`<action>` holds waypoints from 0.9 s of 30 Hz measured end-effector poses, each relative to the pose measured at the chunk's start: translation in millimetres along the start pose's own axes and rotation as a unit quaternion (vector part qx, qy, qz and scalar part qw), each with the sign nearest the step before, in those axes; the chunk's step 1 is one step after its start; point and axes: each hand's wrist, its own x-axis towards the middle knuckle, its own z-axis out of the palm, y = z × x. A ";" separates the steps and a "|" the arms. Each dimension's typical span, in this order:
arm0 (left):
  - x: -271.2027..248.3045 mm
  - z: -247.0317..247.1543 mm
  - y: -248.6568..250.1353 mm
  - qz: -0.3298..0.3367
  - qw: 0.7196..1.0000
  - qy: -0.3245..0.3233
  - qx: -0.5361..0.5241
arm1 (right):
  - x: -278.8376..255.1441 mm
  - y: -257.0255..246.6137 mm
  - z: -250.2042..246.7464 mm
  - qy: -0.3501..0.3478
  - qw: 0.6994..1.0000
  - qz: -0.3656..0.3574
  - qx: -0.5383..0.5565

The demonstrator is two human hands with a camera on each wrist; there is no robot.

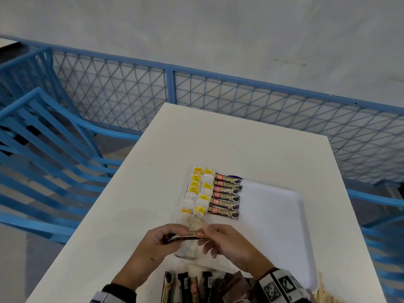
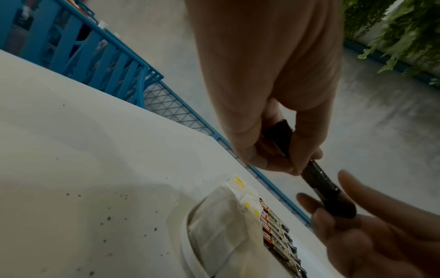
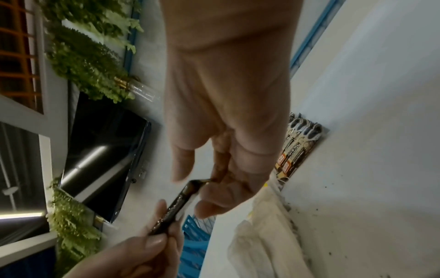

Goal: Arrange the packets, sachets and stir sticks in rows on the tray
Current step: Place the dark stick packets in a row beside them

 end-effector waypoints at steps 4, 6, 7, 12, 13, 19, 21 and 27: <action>-2.9 -1.5 -2.3 -0.001 0.999 -0.021 0.043 | -0.7 5.0 -2.9 -0.002 0.999 -0.028 0.033; -3.9 -2.6 -4.7 -0.012 0.996 -0.015 0.092 | 0.3 7.2 -9.0 0.024 0.999 -0.031 0.028; -5.4 -3.5 -5.9 -0.020 0.992 -0.008 0.121 | 0.6 8.7 -12.5 0.037 0.999 -0.031 0.022; -11.8 -16.1 -26.3 -0.051 0.969 -0.019 0.240 | 1.4 15.1 -35.1 0.099 0.994 -0.043 0.008; -13.0 -19.0 -31.5 -0.057 0.961 -0.031 0.269 | 1.6 14.9 -40.3 0.118 0.992 -0.049 0.020; -20.3 -20.7 -52.4 -0.072 0.899 -0.106 0.418 | 5.0 9.9 -63.1 0.158 0.980 -0.075 0.092; -20.9 -19.5 -56.1 -0.074 0.890 -0.115 0.435 | 12.7 12.5 -67.5 0.158 0.985 -0.069 0.022; -19.0 -14.7 -63.1 -0.058 0.882 -0.098 0.457 | 36.6 10.5 -55.7 0.163 0.926 -0.095 -0.328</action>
